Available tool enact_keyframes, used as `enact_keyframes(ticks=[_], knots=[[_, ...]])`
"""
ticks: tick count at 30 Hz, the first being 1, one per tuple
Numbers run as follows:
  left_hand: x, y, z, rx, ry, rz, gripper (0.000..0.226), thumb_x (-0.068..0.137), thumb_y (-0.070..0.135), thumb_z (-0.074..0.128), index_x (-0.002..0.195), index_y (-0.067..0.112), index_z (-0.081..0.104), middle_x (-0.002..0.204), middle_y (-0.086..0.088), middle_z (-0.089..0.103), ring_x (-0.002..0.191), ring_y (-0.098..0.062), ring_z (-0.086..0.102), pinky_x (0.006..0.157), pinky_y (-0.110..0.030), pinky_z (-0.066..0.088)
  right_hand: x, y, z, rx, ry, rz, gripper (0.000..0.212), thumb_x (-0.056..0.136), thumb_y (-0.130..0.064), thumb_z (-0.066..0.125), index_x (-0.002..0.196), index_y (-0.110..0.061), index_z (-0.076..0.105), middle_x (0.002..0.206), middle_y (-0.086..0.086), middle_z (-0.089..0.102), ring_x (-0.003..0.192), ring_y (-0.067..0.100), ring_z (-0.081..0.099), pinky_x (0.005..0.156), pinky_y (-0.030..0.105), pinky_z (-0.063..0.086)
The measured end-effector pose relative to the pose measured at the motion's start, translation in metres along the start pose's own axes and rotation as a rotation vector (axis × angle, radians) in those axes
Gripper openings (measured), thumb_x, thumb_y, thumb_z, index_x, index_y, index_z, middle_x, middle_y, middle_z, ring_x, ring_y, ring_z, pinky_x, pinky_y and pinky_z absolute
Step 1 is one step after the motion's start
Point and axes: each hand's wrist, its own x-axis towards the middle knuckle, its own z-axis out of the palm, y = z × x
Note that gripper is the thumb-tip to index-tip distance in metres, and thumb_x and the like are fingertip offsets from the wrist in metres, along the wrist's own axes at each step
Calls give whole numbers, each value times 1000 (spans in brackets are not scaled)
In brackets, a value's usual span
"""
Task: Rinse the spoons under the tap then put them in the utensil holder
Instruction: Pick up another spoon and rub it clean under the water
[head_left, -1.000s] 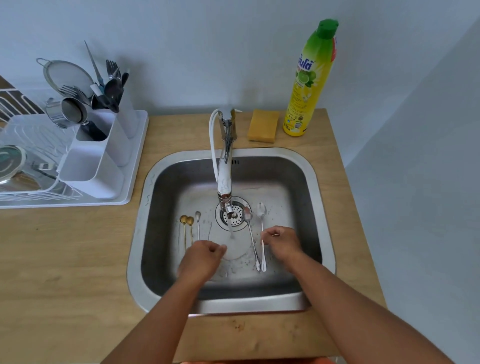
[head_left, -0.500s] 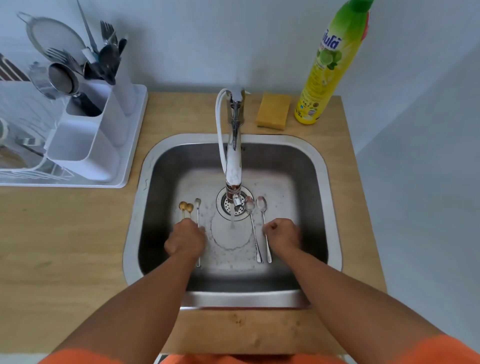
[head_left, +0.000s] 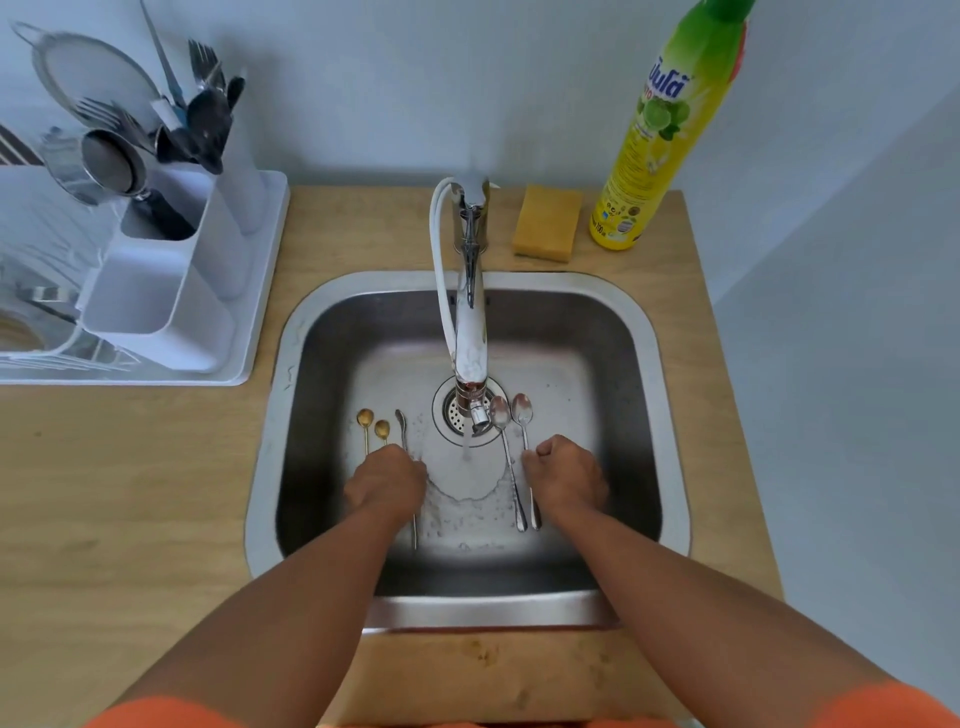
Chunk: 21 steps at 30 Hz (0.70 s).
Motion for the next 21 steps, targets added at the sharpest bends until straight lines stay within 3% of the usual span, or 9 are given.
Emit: enact_keyframes(ticks=[3,6,10,12,15,17,21], knots=[[-4,2,0,46,-9,26,30,99,39,54,74,22,54,74,2,54,73,-20,59,69,-32,48,-4,-3,-4,15,47,-37,28,94,-51,59,105,-27,70,105,-1,75,99,28,69,76,32,52],[-8,4,-1,84,4,57,23,99,36,53,88,19,63,81,2,59,73,-19,58,70,-32,46,-9,-15,-4,113,49,-47,21,94,-49,59,97,-31,70,98,-6,76,94,25,70,75,32,54],[-18,10,-3,128,30,106,23,100,34,53,99,16,67,90,-2,65,76,-21,58,68,-32,43,-10,-42,0,401,-240,-98,17,92,-35,65,83,-25,76,89,-10,76,85,14,69,76,31,56],[-26,14,-3,151,52,130,23,102,34,53,105,15,65,96,-3,70,79,-22,64,66,-32,42,-11,-56,3,516,-404,-67,16,92,-31,70,84,-21,79,86,-8,77,74,12,64,62,26,51],[-39,21,0,195,69,190,26,104,31,49,119,13,61,110,-7,74,98,-28,73,71,-34,44,-15,-69,9,607,-534,12,30,91,-43,74,87,-13,78,83,6,76,66,19,53,46,23,34],[-47,25,3,214,75,226,26,107,30,47,123,13,58,112,-6,75,100,-27,74,70,-34,44,-17,-74,12,652,-535,42,33,88,-40,78,92,-8,79,80,8,75,64,19,54,44,24,33],[-62,29,4,166,79,275,24,106,25,45,124,13,56,114,-8,74,101,-29,74,72,-36,45,-20,-70,12,663,-478,63,7,86,-23,82,82,-18,83,74,-6,78,57,3,65,43,16,39]])
